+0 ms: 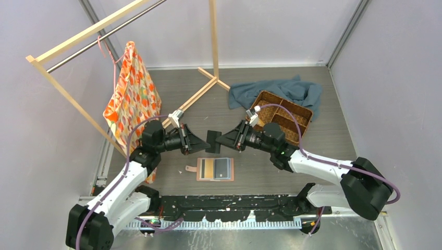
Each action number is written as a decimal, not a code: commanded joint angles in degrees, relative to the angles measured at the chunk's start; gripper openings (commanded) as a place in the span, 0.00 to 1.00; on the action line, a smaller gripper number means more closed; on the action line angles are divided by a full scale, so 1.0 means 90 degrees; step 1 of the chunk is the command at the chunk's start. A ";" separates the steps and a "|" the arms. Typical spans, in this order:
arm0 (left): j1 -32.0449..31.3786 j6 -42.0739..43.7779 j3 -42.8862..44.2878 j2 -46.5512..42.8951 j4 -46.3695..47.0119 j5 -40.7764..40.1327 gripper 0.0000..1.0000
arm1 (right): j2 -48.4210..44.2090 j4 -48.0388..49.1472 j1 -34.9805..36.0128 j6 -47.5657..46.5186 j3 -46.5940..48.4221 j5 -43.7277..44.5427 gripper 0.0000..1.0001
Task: Take the credit cards out of the card holder
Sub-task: Place the credit card in the storage box.
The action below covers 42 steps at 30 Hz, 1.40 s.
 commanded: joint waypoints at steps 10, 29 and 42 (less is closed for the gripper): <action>-0.0036 -0.0051 -0.0043 0.0100 0.0319 0.0080 0.00 | -0.0221 -0.0442 0.0074 -0.0404 0.0316 0.0041 0.01; -0.0032 0.2371 0.1519 0.0809 -0.3562 -0.1247 0.75 | -0.0226 -1.1486 -0.2835 -0.2878 0.4883 0.5119 0.01; -0.0036 0.2423 0.1297 0.0595 -0.3665 -0.1270 0.75 | 0.1402 -1.1947 -0.3242 -0.2497 0.5395 0.6399 0.01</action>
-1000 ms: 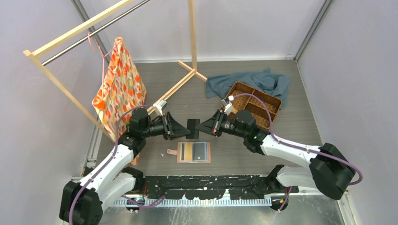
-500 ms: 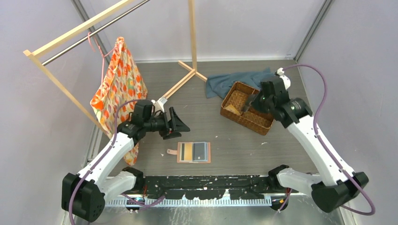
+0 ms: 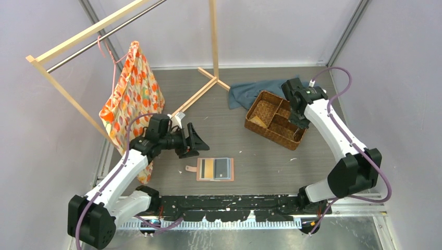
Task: Take the credit cards out of the card holder
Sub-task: Place the credit card in the storage box.
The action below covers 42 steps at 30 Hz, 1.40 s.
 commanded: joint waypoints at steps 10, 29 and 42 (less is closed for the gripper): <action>-0.0006 0.0134 -0.0078 -0.0024 0.0126 0.0097 0.74 | 0.0797 0.0239 -0.0019 0.0021 -0.0046 0.0819 0.00; -0.0004 0.0149 -0.0076 0.0019 0.0122 0.0099 0.74 | 0.1886 0.0513 -0.0063 -0.0548 -0.0075 0.1025 0.00; -0.0004 0.0206 -0.0105 0.0104 0.0146 0.0123 0.73 | 0.2421 0.0024 -0.0067 -0.0702 -0.0073 0.1117 0.00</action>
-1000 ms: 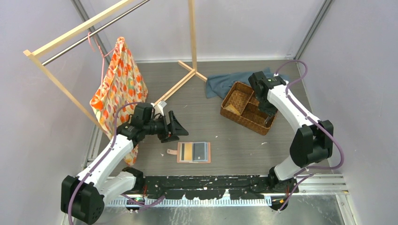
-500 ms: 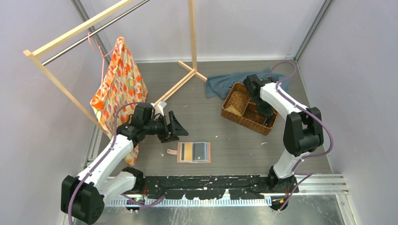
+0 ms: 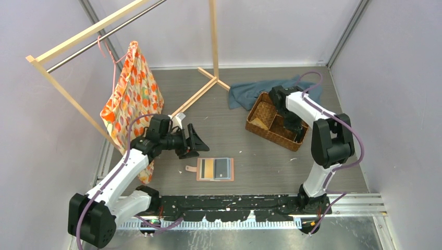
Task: Take the credit cards out of the card holder
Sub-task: Place the credit card in the storage box.
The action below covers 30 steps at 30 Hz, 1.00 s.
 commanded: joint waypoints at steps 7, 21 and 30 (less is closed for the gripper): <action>-0.0004 0.0233 -0.0053 -0.0004 0.0089 0.0103 0.73 | 0.0552 -0.0192 -0.0024 -0.0013 0.0053 0.0431 0.01; -0.0009 0.0337 -0.0006 -0.0044 -0.0088 -0.0005 0.73 | 0.0712 0.0007 -0.0026 0.0008 0.0133 0.0389 0.22; -0.0004 0.0323 -0.0029 -0.0107 -0.0111 0.0002 0.73 | 0.0446 0.0083 -0.0025 -0.0094 0.0160 0.0045 0.34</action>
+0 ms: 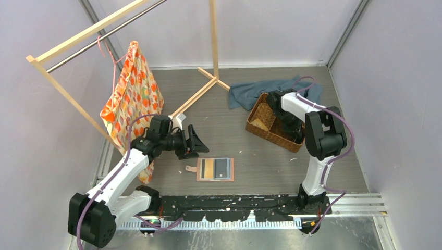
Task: Take the credit cards out of the card holder
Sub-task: Place the credit card in the storage box.
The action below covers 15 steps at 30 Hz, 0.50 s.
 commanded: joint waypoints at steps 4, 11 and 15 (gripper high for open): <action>-0.0004 0.0116 -0.0012 -0.0204 -0.0074 -0.0004 0.73 | -0.0634 0.0142 -0.0010 -0.0052 0.0164 -0.0303 0.37; -0.0004 0.0097 -0.0027 -0.0241 -0.0076 -0.0008 0.73 | -0.1109 0.0321 -0.0017 -0.0086 0.0178 -0.0809 0.38; -0.0004 0.0087 -0.0044 -0.0277 -0.0080 0.0002 0.73 | -0.1216 0.0341 -0.0017 -0.0125 0.0154 -0.0850 0.38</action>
